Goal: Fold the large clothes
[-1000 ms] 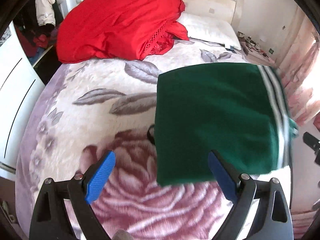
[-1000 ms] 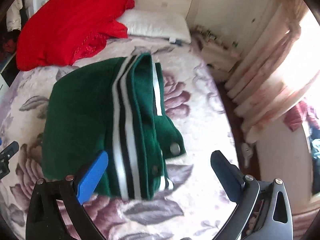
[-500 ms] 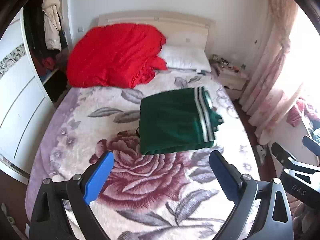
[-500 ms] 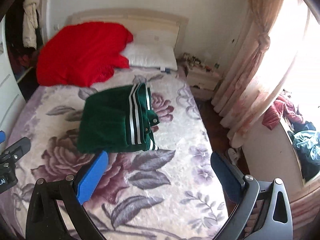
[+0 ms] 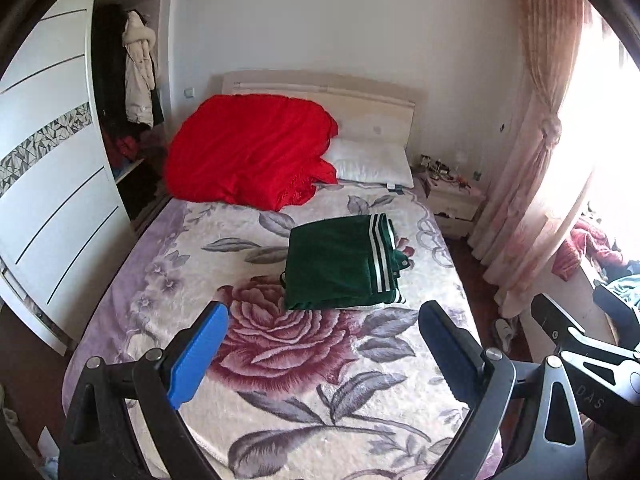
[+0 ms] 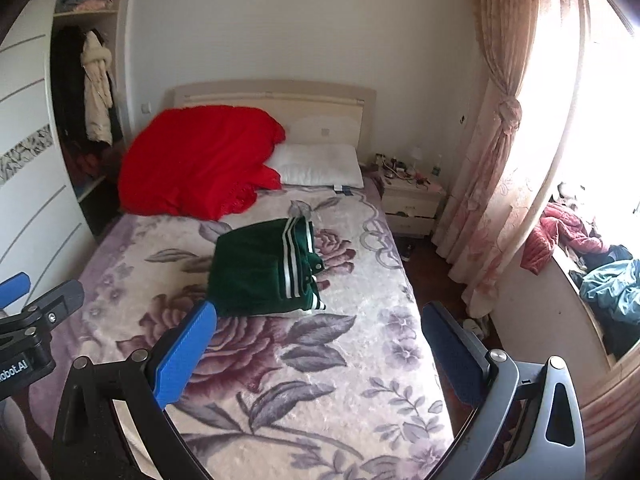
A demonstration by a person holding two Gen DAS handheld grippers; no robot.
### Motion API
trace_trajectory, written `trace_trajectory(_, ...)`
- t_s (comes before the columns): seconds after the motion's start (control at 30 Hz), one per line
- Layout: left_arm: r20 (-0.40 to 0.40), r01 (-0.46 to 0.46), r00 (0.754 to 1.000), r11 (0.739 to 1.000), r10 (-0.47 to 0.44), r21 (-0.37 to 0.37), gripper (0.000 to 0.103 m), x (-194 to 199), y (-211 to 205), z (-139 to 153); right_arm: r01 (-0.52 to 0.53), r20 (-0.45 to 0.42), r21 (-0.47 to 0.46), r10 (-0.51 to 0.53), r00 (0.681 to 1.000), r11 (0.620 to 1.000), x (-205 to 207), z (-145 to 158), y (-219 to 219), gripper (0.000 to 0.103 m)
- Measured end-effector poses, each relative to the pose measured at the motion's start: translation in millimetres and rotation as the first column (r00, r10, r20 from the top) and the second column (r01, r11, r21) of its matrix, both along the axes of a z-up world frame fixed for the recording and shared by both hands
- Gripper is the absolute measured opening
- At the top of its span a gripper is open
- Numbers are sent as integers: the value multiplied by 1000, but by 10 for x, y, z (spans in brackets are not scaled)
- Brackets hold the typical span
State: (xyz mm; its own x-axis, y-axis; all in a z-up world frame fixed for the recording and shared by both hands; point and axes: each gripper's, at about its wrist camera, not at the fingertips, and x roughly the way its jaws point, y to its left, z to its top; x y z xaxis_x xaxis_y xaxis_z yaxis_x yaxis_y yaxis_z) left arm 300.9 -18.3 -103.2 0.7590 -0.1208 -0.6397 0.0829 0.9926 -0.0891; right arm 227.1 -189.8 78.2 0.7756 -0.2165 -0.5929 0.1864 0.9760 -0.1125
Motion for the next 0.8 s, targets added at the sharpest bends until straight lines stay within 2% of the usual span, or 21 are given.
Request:
trace_trajectory(0.13,39,1,999,1000,-1,21,97,-211,-46,90,-6,34,-8,6,999,1000,-309,188,14,103)
trace_trajectory(0.4,100,-12,995,999,9,31,97,-441,-87,217,-28,68,7,28,997,1000,-639,394,-32,103)
trace_trajectory(0.73,139,-47,990,996,37,74,97,-623,-181,219,-40,93,28,37,995,999,-758,502,-170,103)
trace_trajectory(0.8,138,-56,989,995,44,82,103,-621,-197,217,-41,91,29,38,995,999,-749,496,-197,103)
